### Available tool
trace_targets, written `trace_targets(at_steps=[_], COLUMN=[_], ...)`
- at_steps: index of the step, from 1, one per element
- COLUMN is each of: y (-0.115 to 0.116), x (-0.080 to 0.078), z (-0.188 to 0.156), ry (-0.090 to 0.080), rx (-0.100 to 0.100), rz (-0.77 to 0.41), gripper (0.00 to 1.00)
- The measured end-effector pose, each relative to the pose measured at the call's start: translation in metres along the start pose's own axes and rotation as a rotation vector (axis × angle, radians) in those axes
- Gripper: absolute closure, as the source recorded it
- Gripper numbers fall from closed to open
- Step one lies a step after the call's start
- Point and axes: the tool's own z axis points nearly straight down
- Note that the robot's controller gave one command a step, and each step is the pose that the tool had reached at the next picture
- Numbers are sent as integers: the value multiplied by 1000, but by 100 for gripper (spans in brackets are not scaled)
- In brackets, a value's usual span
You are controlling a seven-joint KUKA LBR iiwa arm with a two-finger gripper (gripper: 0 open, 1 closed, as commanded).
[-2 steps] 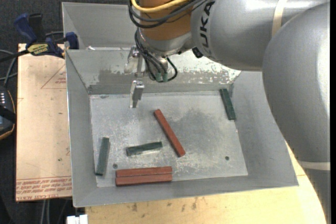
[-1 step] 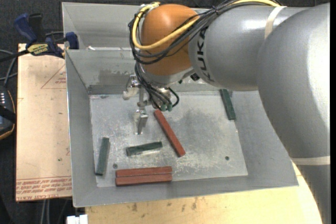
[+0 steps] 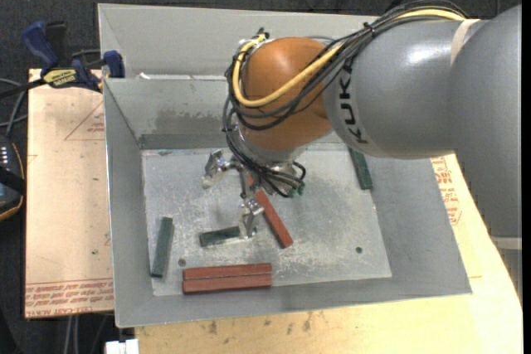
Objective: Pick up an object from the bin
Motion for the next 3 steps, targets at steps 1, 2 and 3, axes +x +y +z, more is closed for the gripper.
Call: trace_targets(at_steps=[1,2,3], y=[7,10,11], x=[19,25,30], z=[-2,47,62], ry=[0,-2,-23], rx=[0,0,0], rz=[152,28,217], gripper=[0,0,100])
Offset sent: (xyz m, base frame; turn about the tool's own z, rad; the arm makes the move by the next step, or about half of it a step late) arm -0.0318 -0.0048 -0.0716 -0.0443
